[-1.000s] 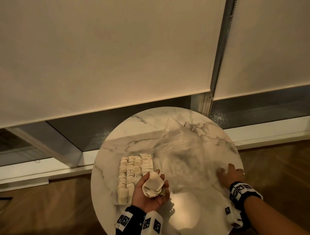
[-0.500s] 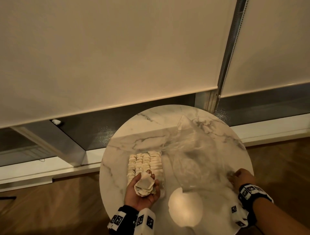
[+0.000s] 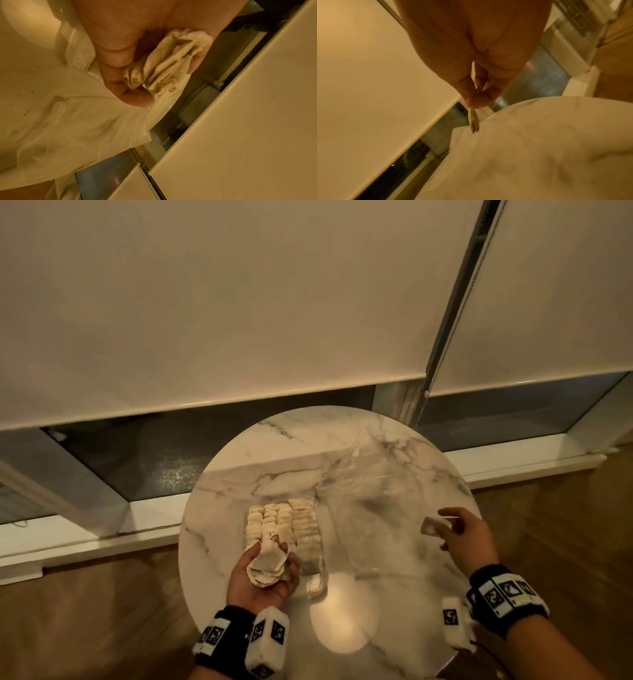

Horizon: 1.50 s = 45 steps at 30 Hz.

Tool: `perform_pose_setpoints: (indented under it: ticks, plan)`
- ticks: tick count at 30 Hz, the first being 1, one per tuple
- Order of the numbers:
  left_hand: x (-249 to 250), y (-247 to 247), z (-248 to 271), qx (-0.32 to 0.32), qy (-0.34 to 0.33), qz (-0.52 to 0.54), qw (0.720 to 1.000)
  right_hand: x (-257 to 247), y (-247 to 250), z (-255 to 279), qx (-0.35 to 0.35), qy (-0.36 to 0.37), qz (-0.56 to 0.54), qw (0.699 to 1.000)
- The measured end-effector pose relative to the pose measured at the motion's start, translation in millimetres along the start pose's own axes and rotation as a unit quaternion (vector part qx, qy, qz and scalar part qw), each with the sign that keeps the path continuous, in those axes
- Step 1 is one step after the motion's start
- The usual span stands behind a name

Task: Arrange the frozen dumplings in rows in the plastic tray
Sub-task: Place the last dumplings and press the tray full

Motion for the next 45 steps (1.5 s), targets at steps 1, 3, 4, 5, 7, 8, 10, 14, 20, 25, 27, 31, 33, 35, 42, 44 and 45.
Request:
perform_pose_setpoints:
  ticks: [1, 3, 4, 5, 7, 8, 10, 14, 20, 25, 27, 31, 33, 35, 42, 44, 45]
  plan:
    - [5, 2, -1, -0.001, -0.001, 0.0, 1.0, -13, -11, 8, -0.022, 0.019, -0.007, 1.0]
    - [14, 5, -3, -0.009, -0.011, -0.003, 1.0, -35, -35, 26, -0.079, 0.052, -0.028, 0.995]
    - [19, 7, -3, -0.013, -0.016, -0.001, 1.0, -45, -48, 36, -0.107, 0.068, -0.032, 0.991]
    - [23, 10, -2, -0.018, -0.018, 0.006, 1.0, -53, -62, 46, -0.131, 0.082, -0.03, 0.987]
    - [32, 17, 1, -0.034, -0.019, 0.014, 0.999, -65, -88, 68, -0.169, 0.106, -0.01, 0.98]
    - [36, 22, 1, -0.031, -0.021, 0.015, 0.999, -70, -101, 78, -0.184, 0.116, 0.002, 0.976]
    - [47, 35, -1, -0.016, -0.027, 0.024, 0.999, -75, -127, 97, -0.211, 0.132, 0.025, 0.968]
    - [65, 57, 0, -0.003, -0.026, 0.051, 0.998, -75, -177, 124, -0.279, 0.168, 0.117, 0.938]
    - [82, 81, 10, 0.003, -0.02, 0.067, 0.998, -77, -232, 142, -0.294, 0.257, 0.247, 0.887]
    - [94, 101, 16, 0.013, -0.022, 0.084, 0.996, -59, -268, 149, -0.386, 0.257, 0.386, 0.797]
    - [98, 106, 18, 0.013, -0.024, 0.099, 0.995, -58, -278, 148, -0.385, 0.26, 0.409, 0.786]
    - [106, 114, 20, 0.015, -0.02, 0.108, 0.994, -62, -294, 140, -0.347, 0.263, 0.407, 0.803]
    - [108, 115, 20, 0.013, -0.015, 0.106, 0.994, -60, -300, 135, -0.342, 0.264, 0.409, 0.804]
    - [110, 115, 20, 0.01, -0.014, 0.108, 0.994, -58, -303, 132, -0.333, 0.262, 0.407, 0.809]
    - [106, 110, 17, 0.006, -0.008, 0.095, 0.995, -51, -302, 123, -0.289, 0.19, 0.366, 0.864]
    - [103, 107, 17, 0.01, -0.007, 0.089, 0.996, -51, -299, 123, -0.29, 0.181, 0.355, 0.87]
    - [102, 106, 16, 0.012, -0.006, 0.085, 0.996, -51, -297, 122, -0.289, 0.178, 0.346, 0.875]
Point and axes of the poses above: each hand's wrist, its own z-axis away from the middle knuckle, its own y-axis out of the back of the hand, x = y × z, the point moved 6 cm from there along -z, towards the middle knuckle, and after that the axes turned 12 degrees about x, right-handed, at the moved point
